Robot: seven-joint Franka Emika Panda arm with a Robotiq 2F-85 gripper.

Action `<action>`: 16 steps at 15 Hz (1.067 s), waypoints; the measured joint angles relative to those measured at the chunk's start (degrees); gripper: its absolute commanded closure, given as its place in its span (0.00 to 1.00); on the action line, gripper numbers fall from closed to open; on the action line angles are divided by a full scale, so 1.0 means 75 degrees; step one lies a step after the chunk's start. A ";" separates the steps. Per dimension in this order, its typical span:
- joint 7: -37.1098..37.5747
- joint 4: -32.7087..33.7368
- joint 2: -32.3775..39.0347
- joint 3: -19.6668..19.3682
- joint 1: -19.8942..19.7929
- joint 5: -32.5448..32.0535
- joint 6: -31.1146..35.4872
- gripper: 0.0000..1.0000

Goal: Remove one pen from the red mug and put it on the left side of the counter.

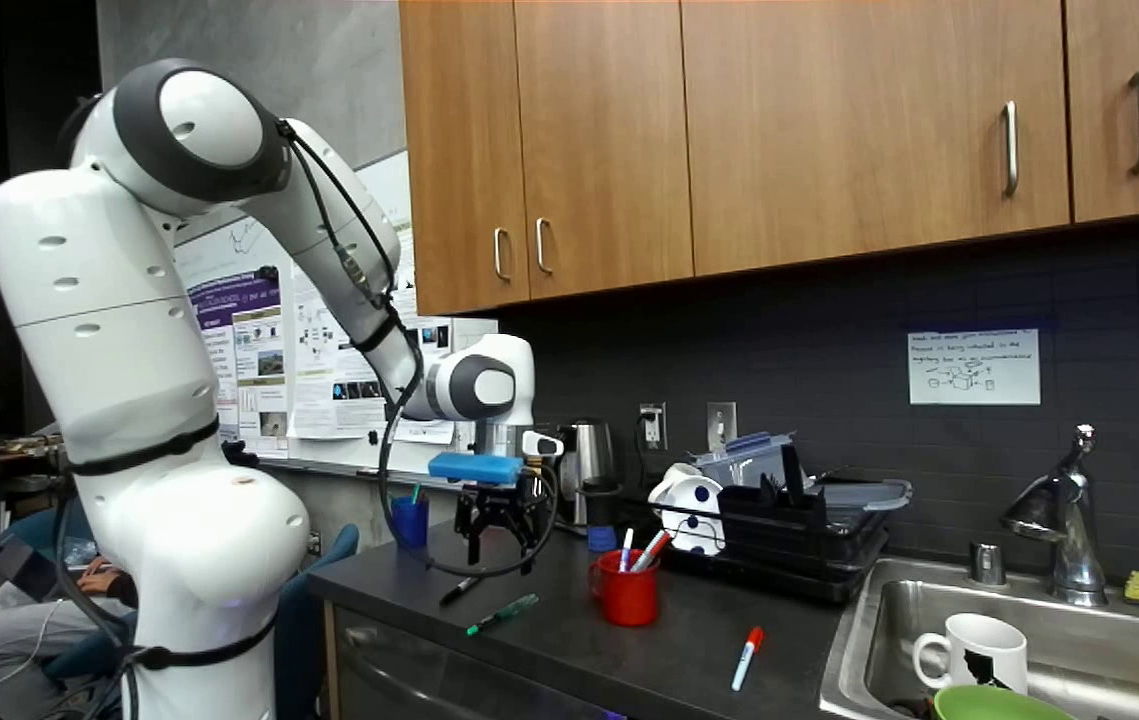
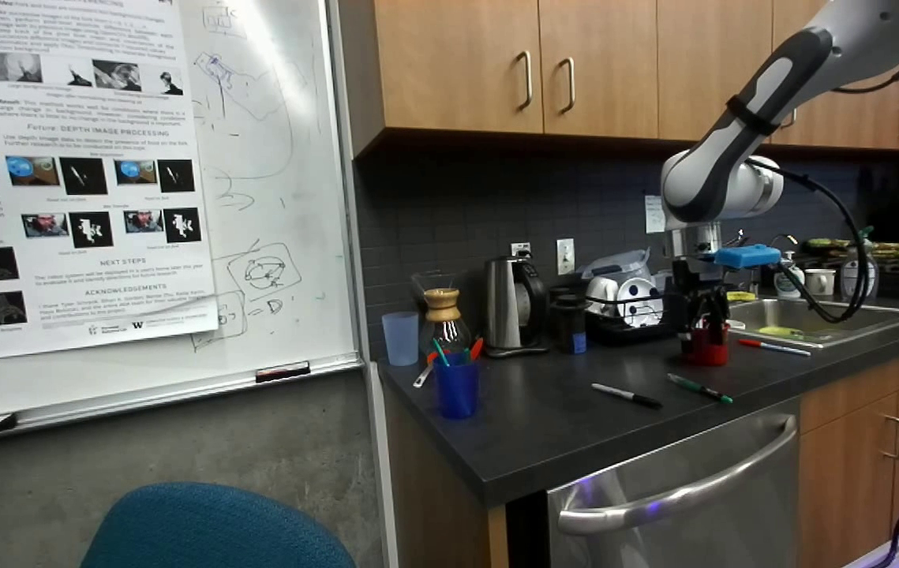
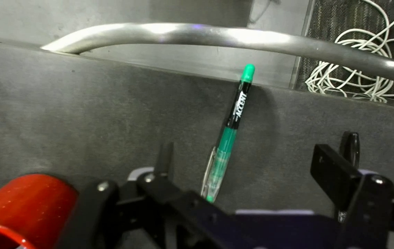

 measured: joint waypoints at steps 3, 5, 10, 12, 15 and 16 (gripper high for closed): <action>0.0000 -0.0002 0.0077 -0.0027 -0.0002 0.0000 -0.0036 0.00; 0.0000 -0.0003 0.0146 -0.0027 -0.0002 0.0001 -0.0038 0.00; 0.0000 -0.0009 0.0369 -0.0027 -0.0001 0.0025 -0.0035 0.00; 0.0000 -0.0010 0.0481 -0.0027 -0.0001 0.0043 -0.0031 0.00; 0.0000 -0.0008 0.0652 -0.0027 -0.0001 0.0066 -0.0025 0.00; 0.0000 -0.0008 0.0708 -0.0027 -0.0001 0.0072 -0.0024 0.00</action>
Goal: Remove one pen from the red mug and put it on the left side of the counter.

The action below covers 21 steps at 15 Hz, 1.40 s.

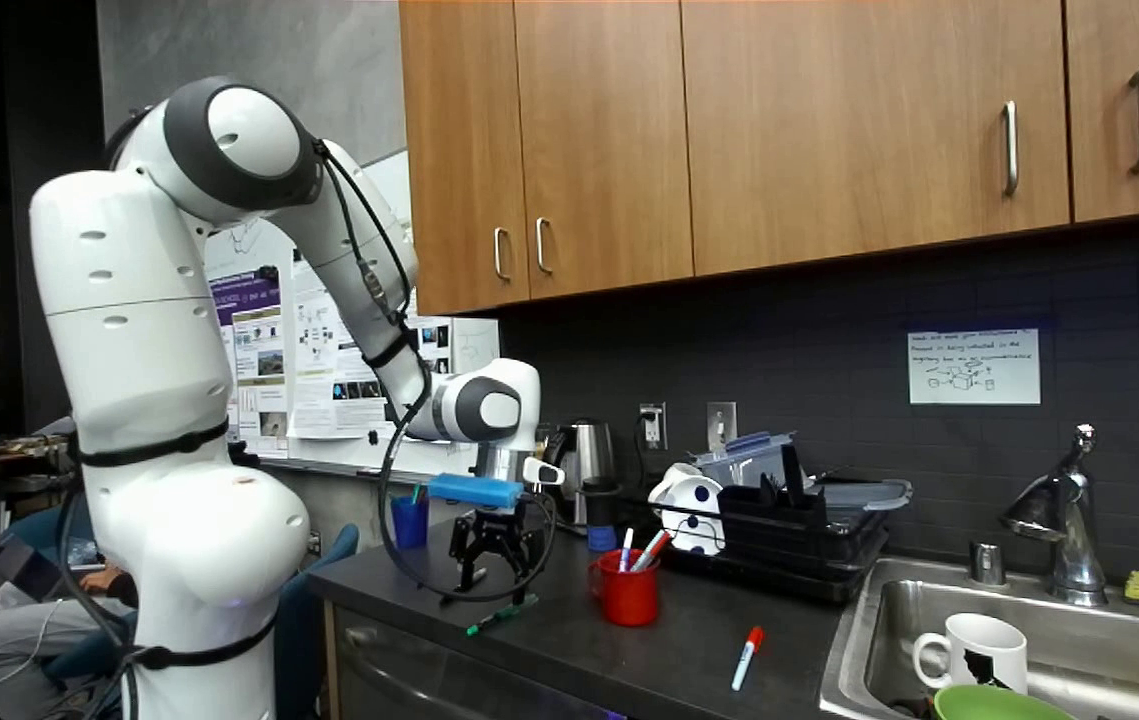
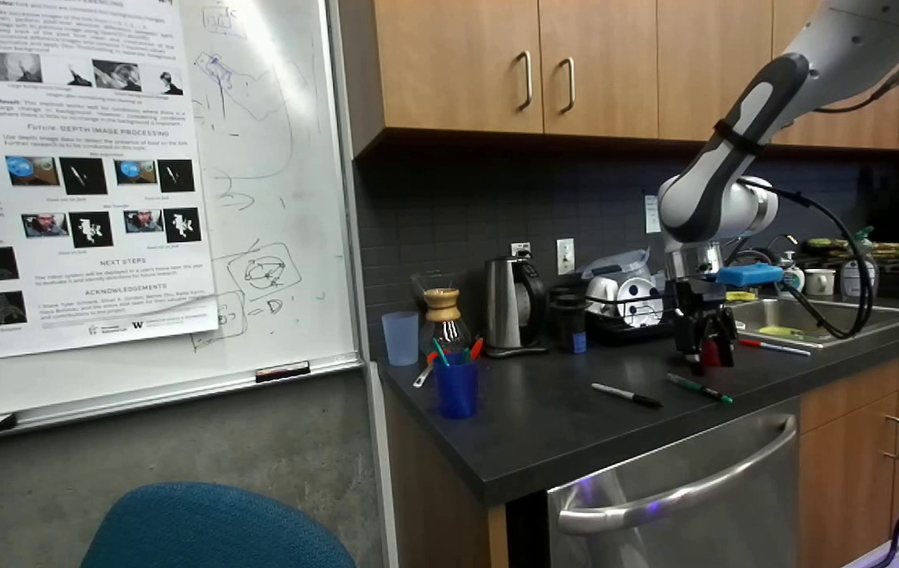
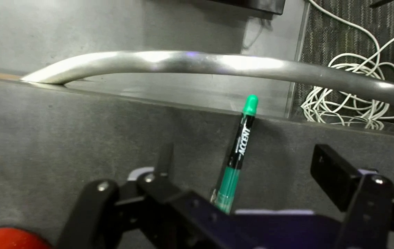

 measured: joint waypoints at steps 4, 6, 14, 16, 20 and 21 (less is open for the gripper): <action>0.0000 0.0008 0.0242 0.0000 0.0000 0.0067 0.0003 0.00; 0.0000 0.0014 0.0354 0.0000 0.0000 0.0072 0.0007 0.00; 0.0000 0.0109 0.0638 0.0000 -0.0001 0.0073 0.0015 0.69; 0.0000 0.0129 0.0670 0.0000 -0.0001 0.0073 0.0015 0.85; 0.0000 0.0175 0.0717 0.0000 -0.0001 0.0073 0.0011 1.00; 0.0000 0.0197 0.0729 0.0000 -0.0001 0.0077 0.0006 0.97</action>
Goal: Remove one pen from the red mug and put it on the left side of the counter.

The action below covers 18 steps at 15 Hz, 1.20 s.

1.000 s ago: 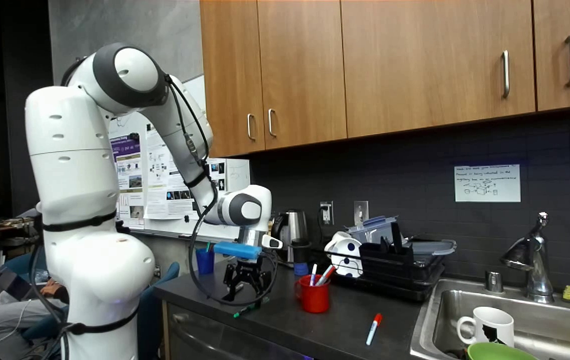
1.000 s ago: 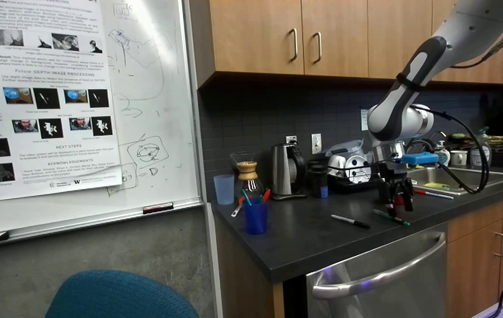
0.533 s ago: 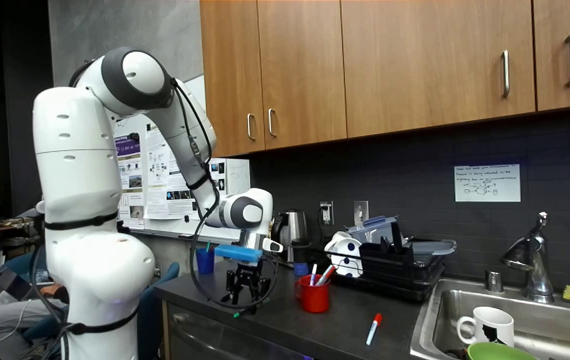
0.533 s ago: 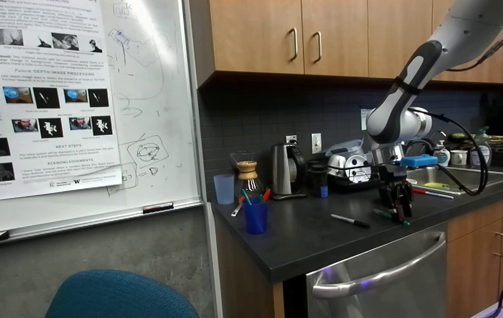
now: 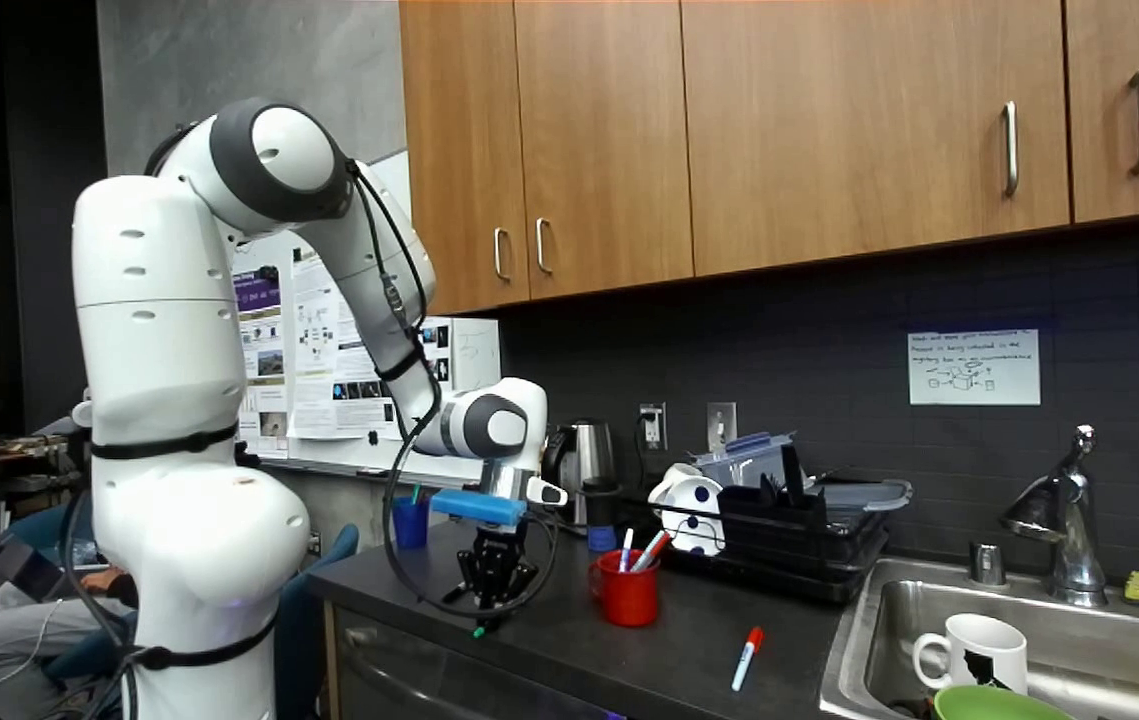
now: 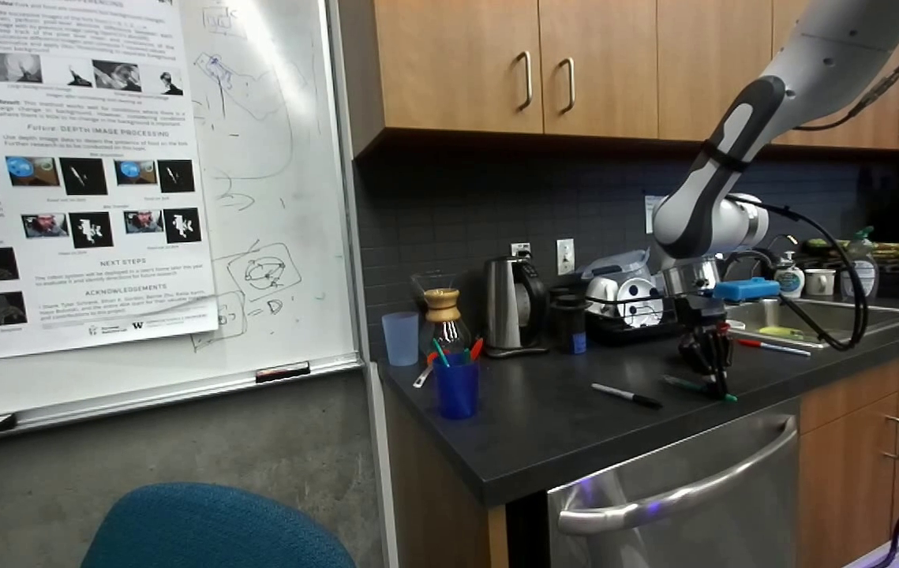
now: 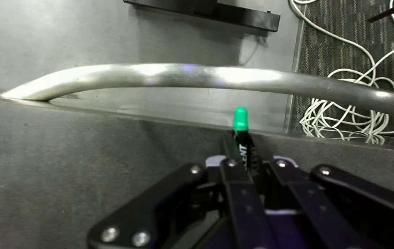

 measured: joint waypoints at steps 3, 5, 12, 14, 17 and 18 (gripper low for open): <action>0.0000 0.0100 0.0038 0.0000 0.0000 0.0000 -0.0005 0.97; 0.0000 0.0214 0.0061 0.0003 0.0000 0.0000 -0.0016 0.97; 0.0000 0.0793 0.0389 0.0051 0.0002 0.0016 -0.0041 0.97; 0.0001 0.0975 0.0535 0.0063 0.0002 0.0016 -0.0044 0.97; 0.0002 0.1256 0.0786 0.0069 0.0001 0.0016 -0.0046 0.61; 0.0002 0.1349 0.0868 0.0070 0.0001 0.0017 -0.0047 0.57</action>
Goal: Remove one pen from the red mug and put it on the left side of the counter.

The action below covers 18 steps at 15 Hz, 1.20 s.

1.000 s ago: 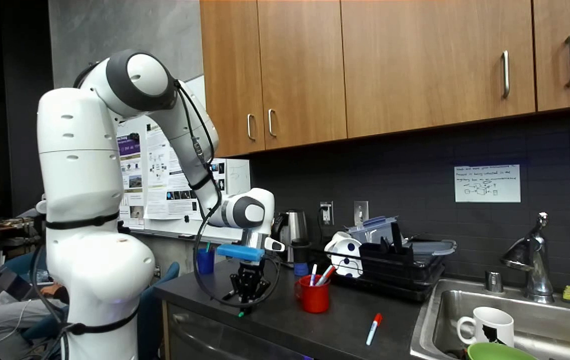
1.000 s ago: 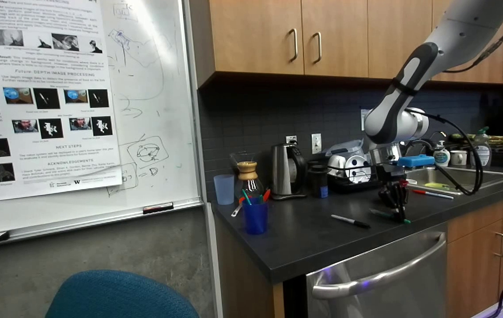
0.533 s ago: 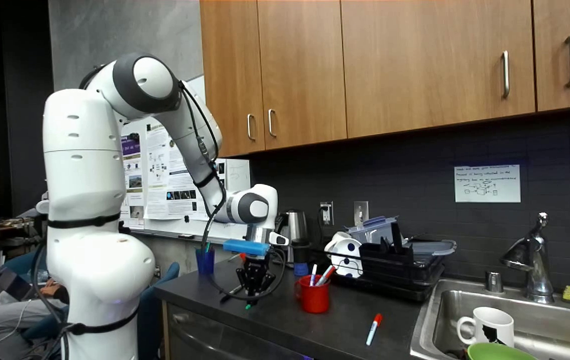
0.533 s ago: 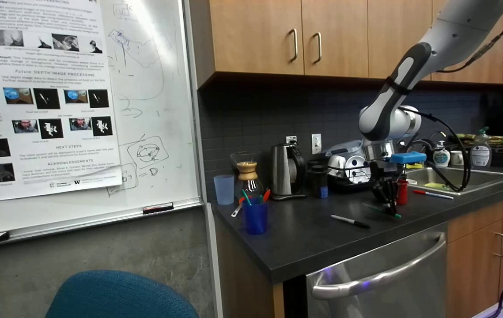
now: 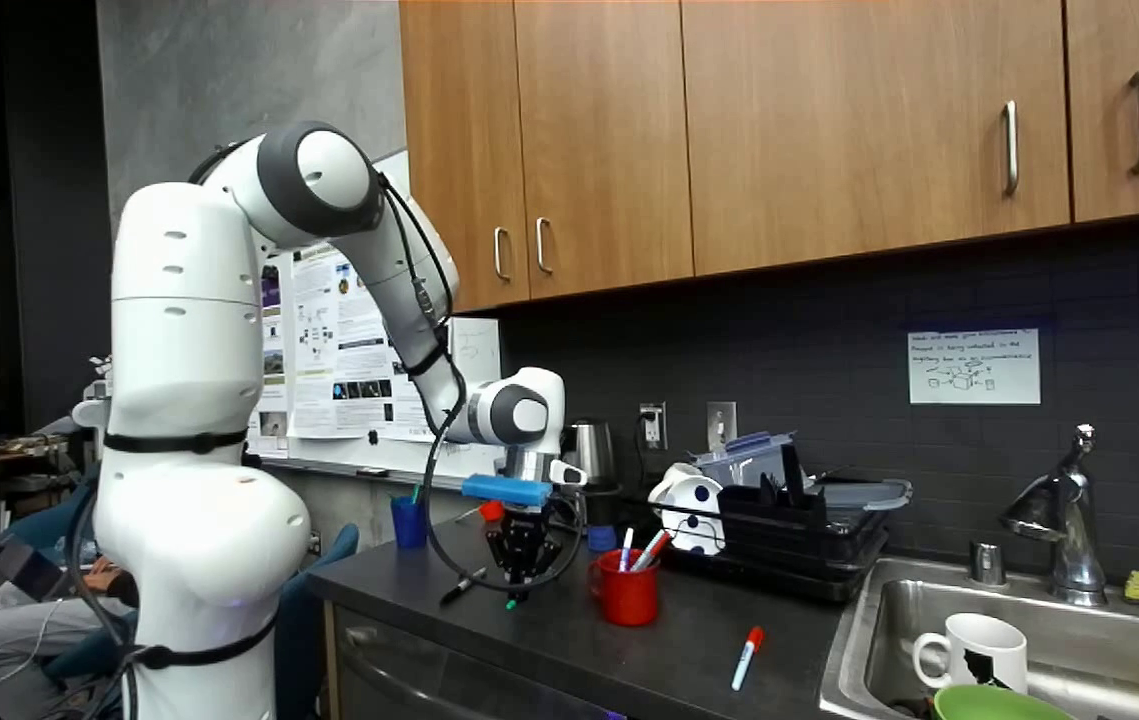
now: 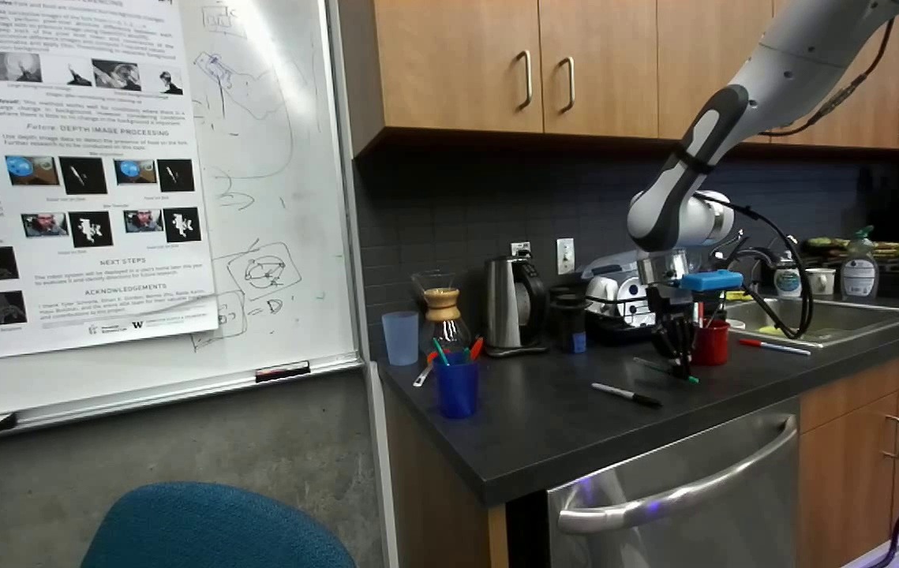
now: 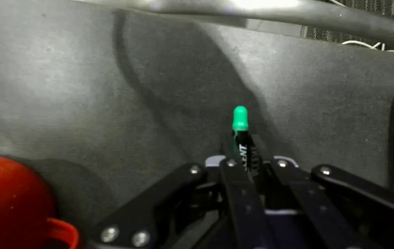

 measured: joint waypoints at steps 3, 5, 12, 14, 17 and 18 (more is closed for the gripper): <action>0.0000 0.0238 0.0189 0.0000 -0.0006 0.0039 -0.0004 0.38; -0.0002 0.0345 0.0248 0.0000 -0.0011 0.0142 -0.0020 0.25; 0.0007 0.0523 0.0129 -0.0015 -0.0182 0.0169 -0.0032 0.00; 0.0007 0.0527 -0.0061 -0.0054 -0.0307 0.0175 -0.0077 0.00; 0.0008 0.0476 -0.0499 -0.0168 -0.0504 0.0175 -0.0224 0.00; 0.0001 0.0425 -0.0688 -0.0216 -0.0560 0.0175 -0.0252 0.00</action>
